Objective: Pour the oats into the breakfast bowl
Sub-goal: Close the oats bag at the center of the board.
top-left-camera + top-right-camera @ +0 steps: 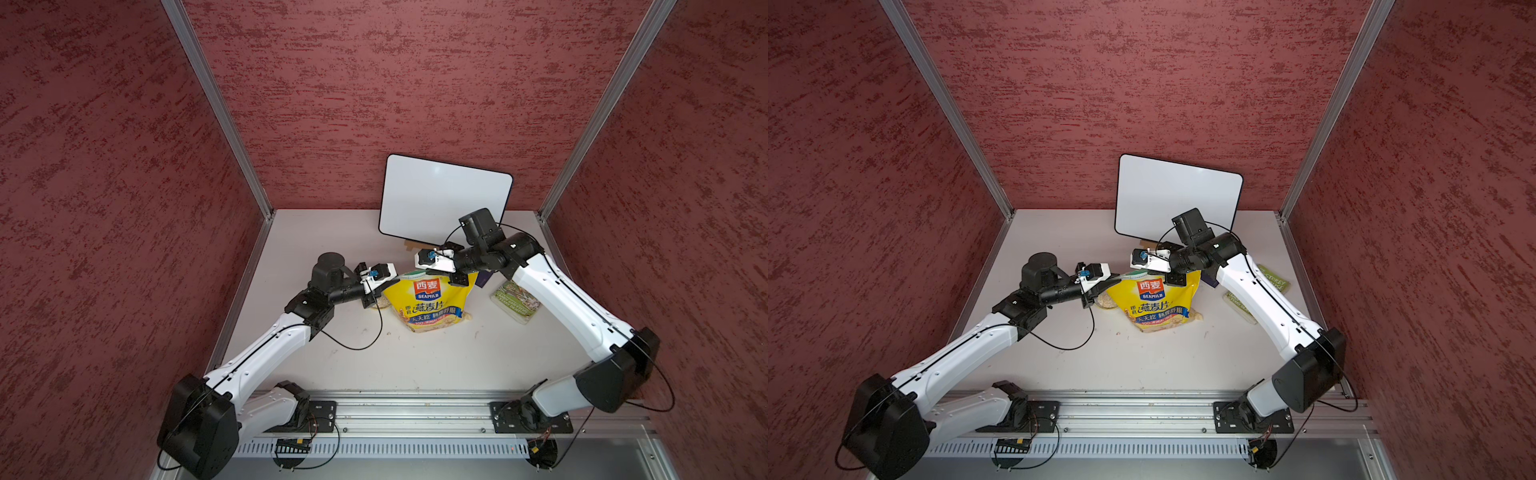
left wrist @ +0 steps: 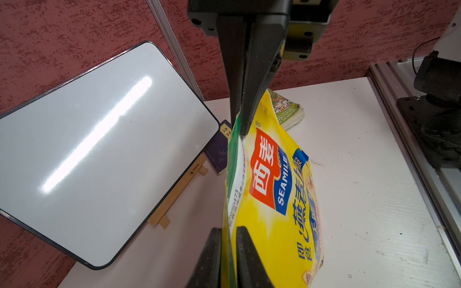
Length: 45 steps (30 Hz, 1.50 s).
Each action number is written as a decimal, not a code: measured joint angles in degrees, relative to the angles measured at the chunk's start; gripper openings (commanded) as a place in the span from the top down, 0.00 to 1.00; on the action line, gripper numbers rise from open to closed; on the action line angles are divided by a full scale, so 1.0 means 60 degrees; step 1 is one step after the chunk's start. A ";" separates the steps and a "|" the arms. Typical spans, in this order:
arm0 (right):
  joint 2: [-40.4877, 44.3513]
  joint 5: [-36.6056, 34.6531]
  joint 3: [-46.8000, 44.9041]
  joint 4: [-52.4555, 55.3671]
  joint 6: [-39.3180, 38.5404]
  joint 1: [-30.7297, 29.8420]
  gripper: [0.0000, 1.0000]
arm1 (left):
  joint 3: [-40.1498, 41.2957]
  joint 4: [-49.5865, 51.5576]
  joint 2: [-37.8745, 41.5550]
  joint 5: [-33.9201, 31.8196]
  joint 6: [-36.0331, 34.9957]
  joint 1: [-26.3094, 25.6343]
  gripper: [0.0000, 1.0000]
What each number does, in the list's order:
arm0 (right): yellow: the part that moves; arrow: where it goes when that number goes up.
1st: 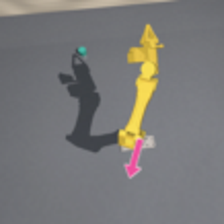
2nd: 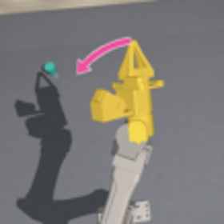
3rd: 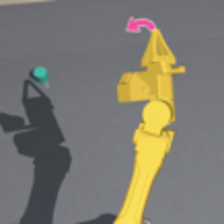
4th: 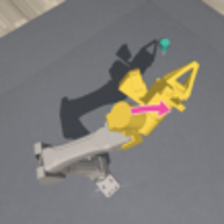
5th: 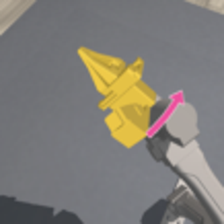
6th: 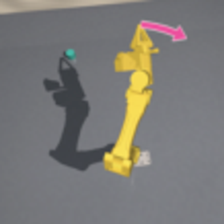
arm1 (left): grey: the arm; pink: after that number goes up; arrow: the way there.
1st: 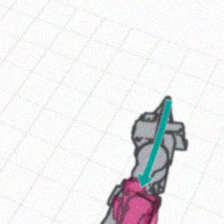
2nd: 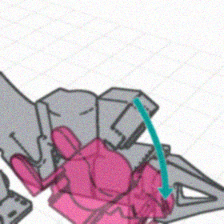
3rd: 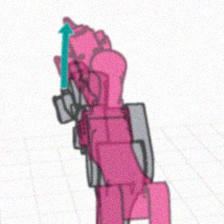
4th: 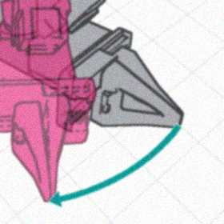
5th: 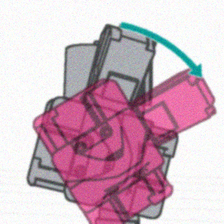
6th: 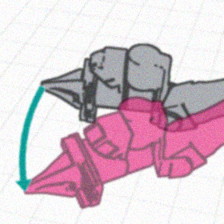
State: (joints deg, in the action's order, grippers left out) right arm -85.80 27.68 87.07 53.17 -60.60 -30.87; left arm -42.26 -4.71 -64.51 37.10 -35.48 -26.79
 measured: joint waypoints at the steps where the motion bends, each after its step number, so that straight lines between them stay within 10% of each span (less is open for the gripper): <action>1: 0.0018 -0.0007 -0.0029 -0.0011 -0.0011 -0.0004 1.00 | 0.0000 0.0000 0.0000 0.0000 -0.0007 0.0000 0.93; 12: 0.0481 -0.0022 -0.0561 -0.0597 -0.0051 -0.0211 0.79 | 0.0000 -0.0007 0.0004 0.0004 -0.0026 -0.0011 1.00; 21: 0.0182 -0.0040 -0.0557 -0.0994 -0.0047 -0.0430 1.00 | 0.0025 0.0066 0.0004 -0.0062 -0.0022 0.0007 1.00; 27: 0.0138 -0.0131 -0.0557 -0.1111 -0.0069 -0.0452 0.76 | 0.0025 0.0058 0.0033 -0.0022 -0.0018 0.0004 1.00; 32: -0.0044 -0.0164 -0.0557 -0.1224 -0.0113 -0.0517 1.00 | 0.0029 0.0058 0.0036 -0.0015 -0.0015 0.0004 1.00; 41: -0.0168 -0.0237 -0.0430 -0.1188 -0.0197 -0.0532 0.84 | 0.0055 0.0062 0.0066 -0.0022 0.0018 0.0000 1.00; 45: -0.0164 -0.0364 -0.0401 -0.1140 -0.0288 -0.0532 1.00 | 0.0069 0.0058 0.0095 -0.0022 0.0018 0.0000 1.00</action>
State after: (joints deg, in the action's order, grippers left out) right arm -86.78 25.50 84.66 46.33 -62.33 -34.06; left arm -41.85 -4.36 -63.94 36.97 -35.38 -26.79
